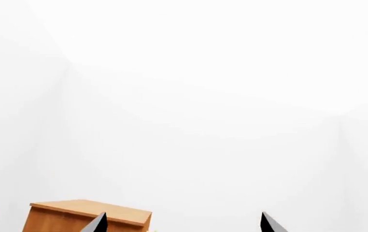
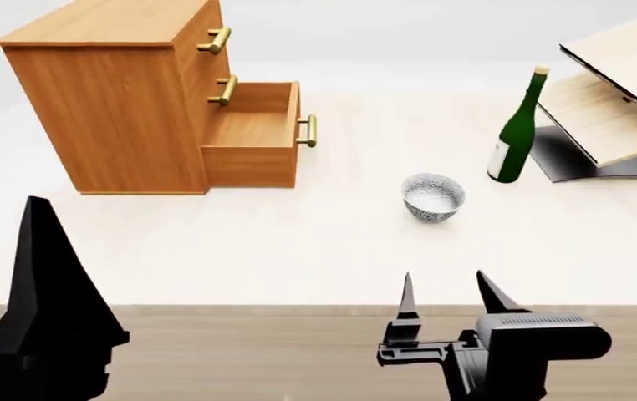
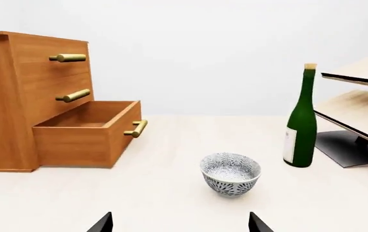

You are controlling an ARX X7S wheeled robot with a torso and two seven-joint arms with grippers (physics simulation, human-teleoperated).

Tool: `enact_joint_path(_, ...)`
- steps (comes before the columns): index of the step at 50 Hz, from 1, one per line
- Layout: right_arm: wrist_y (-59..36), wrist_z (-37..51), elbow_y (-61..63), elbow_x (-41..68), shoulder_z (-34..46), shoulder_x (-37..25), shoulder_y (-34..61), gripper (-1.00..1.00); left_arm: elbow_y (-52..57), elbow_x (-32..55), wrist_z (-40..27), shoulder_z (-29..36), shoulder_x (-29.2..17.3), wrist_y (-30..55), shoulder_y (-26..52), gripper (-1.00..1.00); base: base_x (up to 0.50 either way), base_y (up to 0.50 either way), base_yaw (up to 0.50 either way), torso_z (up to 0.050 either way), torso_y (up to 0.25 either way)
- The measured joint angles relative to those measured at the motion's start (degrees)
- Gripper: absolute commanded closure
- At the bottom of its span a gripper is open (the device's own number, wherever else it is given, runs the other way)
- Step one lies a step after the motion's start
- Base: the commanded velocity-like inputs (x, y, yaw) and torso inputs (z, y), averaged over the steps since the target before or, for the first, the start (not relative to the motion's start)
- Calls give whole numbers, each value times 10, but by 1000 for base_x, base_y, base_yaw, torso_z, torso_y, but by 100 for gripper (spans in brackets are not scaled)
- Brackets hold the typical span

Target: Put the bowl on top of the cabinet.

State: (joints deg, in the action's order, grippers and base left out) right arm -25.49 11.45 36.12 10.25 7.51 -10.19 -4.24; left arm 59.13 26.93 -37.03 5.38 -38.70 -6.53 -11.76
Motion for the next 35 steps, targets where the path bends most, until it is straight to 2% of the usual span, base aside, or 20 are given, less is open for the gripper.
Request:
enact_joint_path(5,4,2,4,-6,6,-4,0,-100,-1,-1,-9,6,-10,-9,0,-100,38,0,0,0,0)
enact_joint_path(35,29,7,13,-10,24,-21,-4,-100,-5,-7,-39,28,-40,-35,0,-100,500,0,0,0,0)
